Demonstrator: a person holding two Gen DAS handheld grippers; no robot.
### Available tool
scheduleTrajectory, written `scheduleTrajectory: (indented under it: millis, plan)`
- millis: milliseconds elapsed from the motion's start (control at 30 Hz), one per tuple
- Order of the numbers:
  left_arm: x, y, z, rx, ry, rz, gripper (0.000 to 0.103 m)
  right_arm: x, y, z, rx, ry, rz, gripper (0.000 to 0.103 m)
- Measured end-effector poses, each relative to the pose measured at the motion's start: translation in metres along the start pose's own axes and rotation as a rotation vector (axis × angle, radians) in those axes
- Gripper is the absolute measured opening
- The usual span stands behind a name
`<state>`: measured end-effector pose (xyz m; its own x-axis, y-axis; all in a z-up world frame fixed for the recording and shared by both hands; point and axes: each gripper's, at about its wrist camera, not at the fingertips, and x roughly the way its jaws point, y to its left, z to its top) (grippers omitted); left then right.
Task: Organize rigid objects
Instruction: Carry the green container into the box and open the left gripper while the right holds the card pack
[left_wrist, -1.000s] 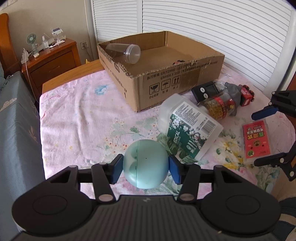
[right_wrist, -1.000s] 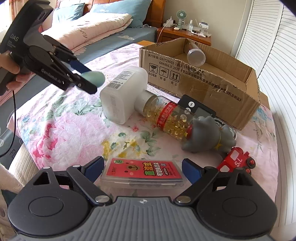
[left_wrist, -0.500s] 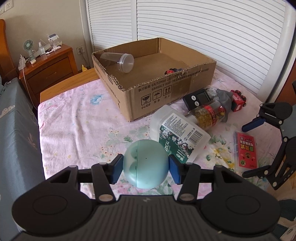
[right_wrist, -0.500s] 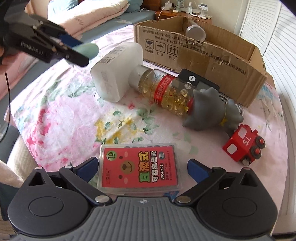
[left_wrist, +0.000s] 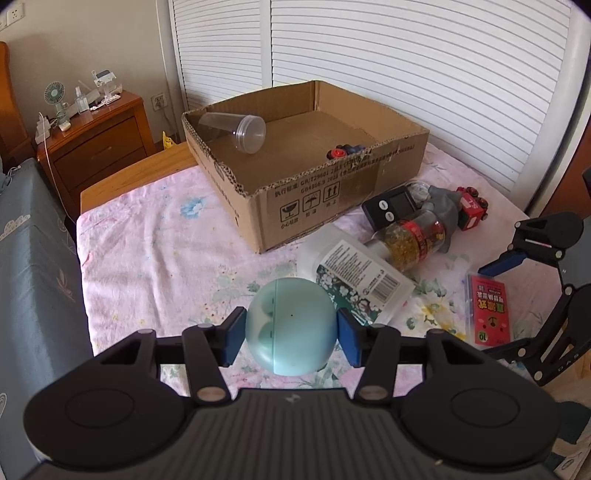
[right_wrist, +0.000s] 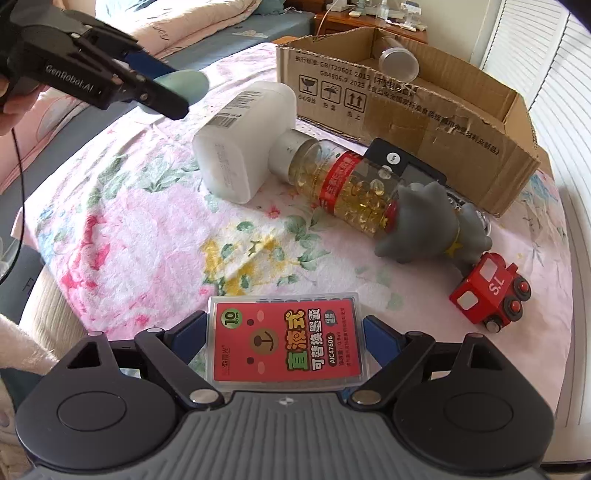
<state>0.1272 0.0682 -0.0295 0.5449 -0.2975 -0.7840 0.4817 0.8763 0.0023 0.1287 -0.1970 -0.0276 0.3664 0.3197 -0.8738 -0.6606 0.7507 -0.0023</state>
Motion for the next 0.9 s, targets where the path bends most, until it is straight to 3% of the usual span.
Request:
scheduleTrajectory:
  millis: [267, 500, 700, 900]
  plan:
    - [-0.013, -0.005, 0.026, 0.033, -0.034, -0.014, 0.051, -0.031, -0.01, 0.017, 0.003, -0.059, -0.006, 0.092]
    - [-0.007, -0.012, 0.075, 0.085, -0.096, 0.001, 0.051, -0.059, -0.04, 0.051, 0.024, -0.167, -0.058, 0.092]
    - [0.024, -0.009, 0.123, 0.093, -0.113, 0.006, 0.051, -0.07, -0.064, 0.075, 0.044, -0.217, -0.09, 0.092]
    - [0.072, 0.005, 0.144, 0.041, -0.059, 0.012, 0.051, -0.074, -0.083, 0.097, 0.063, -0.248, -0.108, 0.092]
